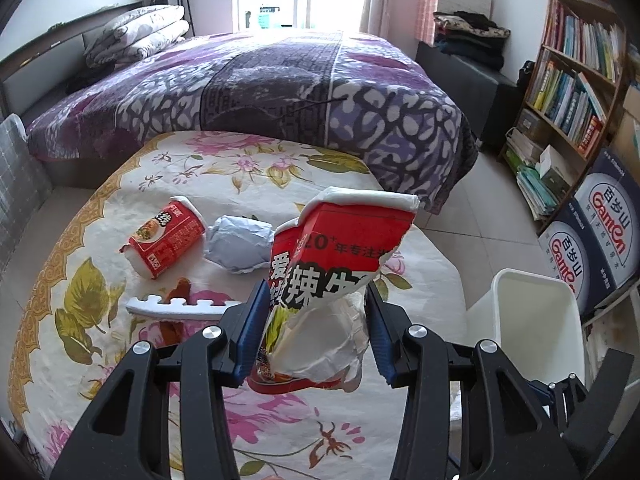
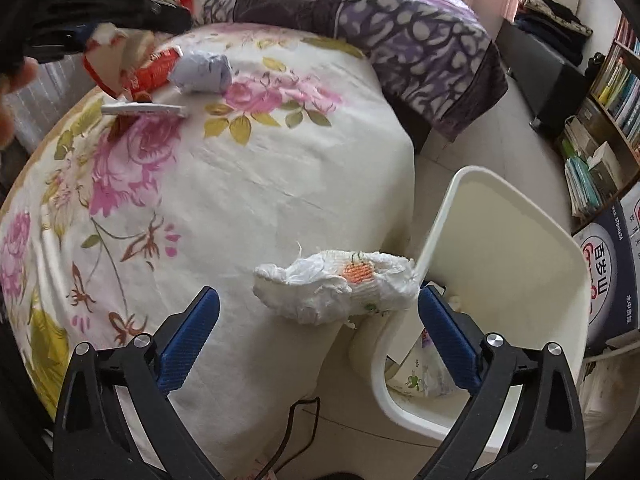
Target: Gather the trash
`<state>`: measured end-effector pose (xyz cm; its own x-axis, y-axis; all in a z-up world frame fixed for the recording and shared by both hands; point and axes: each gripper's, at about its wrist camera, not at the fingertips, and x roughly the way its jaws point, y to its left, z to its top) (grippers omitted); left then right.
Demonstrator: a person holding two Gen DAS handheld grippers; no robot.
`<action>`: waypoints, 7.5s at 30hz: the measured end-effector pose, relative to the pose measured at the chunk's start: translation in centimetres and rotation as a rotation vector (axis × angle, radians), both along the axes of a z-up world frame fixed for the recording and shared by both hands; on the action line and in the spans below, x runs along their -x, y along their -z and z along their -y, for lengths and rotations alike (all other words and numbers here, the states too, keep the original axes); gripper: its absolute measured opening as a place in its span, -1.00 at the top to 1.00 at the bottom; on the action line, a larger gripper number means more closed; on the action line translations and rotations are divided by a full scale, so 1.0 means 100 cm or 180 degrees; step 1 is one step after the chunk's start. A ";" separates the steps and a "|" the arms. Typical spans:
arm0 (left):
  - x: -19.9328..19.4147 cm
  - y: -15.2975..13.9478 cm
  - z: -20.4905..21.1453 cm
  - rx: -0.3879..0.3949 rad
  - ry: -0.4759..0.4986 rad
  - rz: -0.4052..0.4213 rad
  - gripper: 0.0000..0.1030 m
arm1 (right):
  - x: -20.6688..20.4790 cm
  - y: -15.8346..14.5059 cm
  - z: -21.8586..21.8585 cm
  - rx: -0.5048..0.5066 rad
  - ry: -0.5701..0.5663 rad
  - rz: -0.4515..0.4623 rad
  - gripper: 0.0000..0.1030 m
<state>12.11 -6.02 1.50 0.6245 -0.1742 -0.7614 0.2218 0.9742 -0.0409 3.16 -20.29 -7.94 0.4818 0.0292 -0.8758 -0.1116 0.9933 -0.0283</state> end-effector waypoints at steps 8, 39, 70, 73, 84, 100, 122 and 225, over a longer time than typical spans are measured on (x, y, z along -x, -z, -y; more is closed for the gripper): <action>-0.005 0.004 -0.007 -0.0001 -0.0056 -0.0023 0.10 | -0.013 0.007 0.007 -0.0029 0.0120 0.0035 -0.28; 0.020 -0.026 0.038 0.0075 0.0058 0.0233 0.10 | 0.013 -0.087 0.075 -0.0230 0.1356 0.1244 -0.18; 0.070 0.005 0.191 0.0124 0.1125 -0.0199 0.10 | 0.091 -0.092 0.222 -0.0635 0.3020 0.1223 -0.85; 0.069 0.006 0.201 0.0235 0.1208 -0.0301 0.10 | 0.098 -0.092 0.232 -0.0703 0.3102 0.1242 -0.86; 0.075 0.013 0.223 0.0361 0.1430 -0.0387 -0.42 | 0.111 -0.092 0.251 -0.0846 0.3299 0.1283 -0.86; 0.034 0.029 0.148 -0.0244 0.0860 -0.0236 -0.44 | 0.061 -0.083 0.200 -0.0799 0.2868 0.1029 -0.86; -0.034 0.084 -0.018 -0.1432 0.0275 -0.0372 -0.45 | -0.023 -0.060 0.090 -0.0584 0.2069 0.0692 -0.86; -0.038 -0.039 -0.161 0.0410 -0.0673 0.0035 0.80 | -0.048 -0.078 -0.060 -0.0838 0.0603 0.0794 0.64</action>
<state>15.90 10.10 5.41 0.6656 -0.1339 -0.7342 0.0146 0.9859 -0.1666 7.92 -14.32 -0.10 0.6968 0.1271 -0.7059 0.0520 0.9726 0.2265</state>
